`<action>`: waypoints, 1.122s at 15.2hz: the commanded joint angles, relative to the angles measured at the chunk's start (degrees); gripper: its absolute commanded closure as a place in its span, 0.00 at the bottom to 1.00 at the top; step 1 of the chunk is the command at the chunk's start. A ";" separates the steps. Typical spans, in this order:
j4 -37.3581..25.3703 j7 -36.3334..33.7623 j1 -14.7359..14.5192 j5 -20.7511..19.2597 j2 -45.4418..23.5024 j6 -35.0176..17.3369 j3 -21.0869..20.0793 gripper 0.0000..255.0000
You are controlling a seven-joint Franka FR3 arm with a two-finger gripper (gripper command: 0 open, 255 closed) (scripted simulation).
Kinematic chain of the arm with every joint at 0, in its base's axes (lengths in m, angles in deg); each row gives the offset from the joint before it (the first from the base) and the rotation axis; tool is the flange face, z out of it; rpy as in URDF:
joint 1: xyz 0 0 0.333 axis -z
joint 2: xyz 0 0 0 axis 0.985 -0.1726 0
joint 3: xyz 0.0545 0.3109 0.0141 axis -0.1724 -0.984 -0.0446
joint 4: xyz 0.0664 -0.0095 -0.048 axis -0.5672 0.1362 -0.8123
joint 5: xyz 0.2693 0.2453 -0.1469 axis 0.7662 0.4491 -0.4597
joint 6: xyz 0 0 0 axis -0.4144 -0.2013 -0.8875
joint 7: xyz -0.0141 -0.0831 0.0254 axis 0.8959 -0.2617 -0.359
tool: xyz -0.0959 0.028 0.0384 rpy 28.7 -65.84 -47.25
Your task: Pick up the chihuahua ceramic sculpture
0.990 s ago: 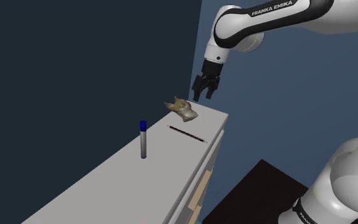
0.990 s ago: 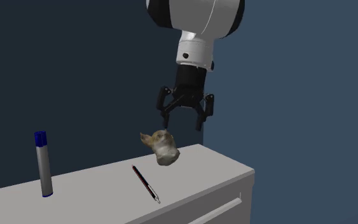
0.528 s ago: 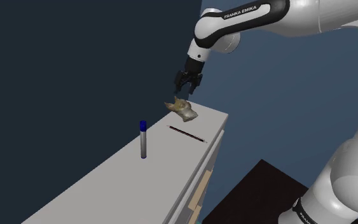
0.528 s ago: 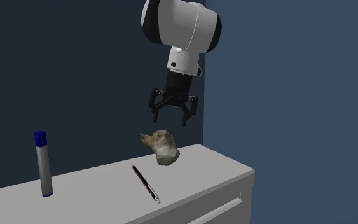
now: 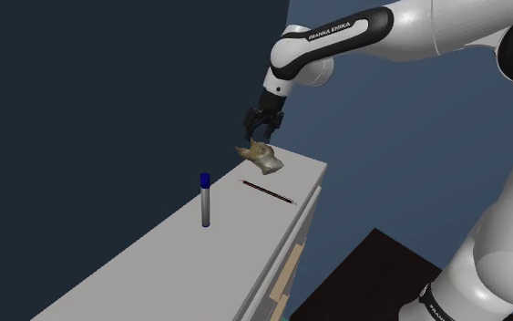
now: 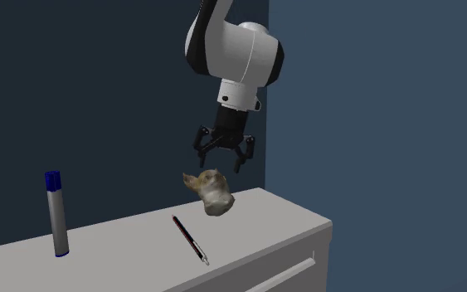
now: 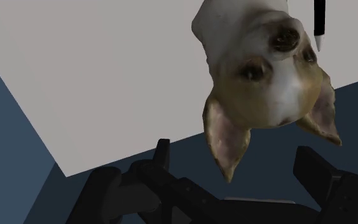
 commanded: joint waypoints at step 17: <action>-0.78 -0.40 -0.07 -0.17 0.24 0.93 -0.03 1.00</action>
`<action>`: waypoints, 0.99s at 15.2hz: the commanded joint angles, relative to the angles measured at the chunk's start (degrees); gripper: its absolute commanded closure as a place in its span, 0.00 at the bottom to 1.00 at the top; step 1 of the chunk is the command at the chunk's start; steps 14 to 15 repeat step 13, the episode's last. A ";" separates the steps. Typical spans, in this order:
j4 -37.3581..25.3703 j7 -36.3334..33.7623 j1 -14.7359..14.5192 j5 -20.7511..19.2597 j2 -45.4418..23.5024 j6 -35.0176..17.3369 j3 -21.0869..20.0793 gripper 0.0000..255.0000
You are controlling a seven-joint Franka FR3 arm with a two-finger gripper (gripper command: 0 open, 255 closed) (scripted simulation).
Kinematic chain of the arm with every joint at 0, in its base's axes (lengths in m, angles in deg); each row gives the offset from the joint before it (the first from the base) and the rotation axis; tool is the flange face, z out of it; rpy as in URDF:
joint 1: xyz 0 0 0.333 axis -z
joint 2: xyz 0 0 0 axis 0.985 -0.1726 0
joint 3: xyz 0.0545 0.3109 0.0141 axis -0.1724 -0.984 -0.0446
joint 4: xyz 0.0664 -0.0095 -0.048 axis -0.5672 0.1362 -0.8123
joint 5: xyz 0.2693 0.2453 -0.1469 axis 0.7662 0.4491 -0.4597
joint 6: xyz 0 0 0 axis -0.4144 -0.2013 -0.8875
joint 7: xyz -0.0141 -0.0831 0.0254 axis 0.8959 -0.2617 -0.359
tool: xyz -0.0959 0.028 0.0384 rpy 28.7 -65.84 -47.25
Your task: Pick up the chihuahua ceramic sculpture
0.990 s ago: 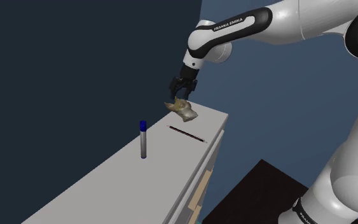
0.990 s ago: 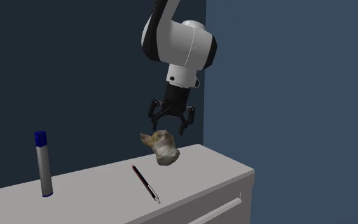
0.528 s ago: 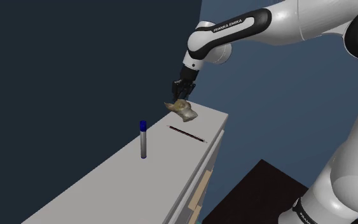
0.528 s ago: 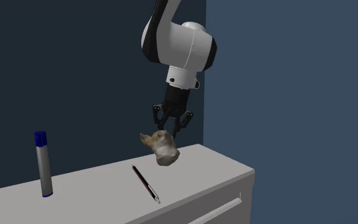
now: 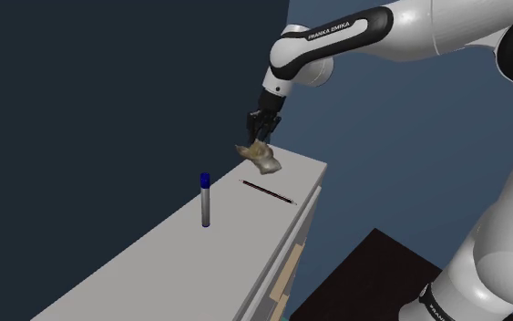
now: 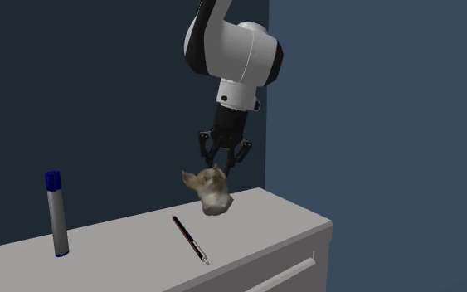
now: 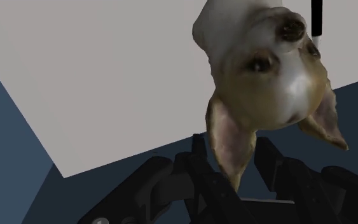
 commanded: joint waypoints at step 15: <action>-7.12 -1.86 0.19 -0.98 1.87 8.51 0.22 1.00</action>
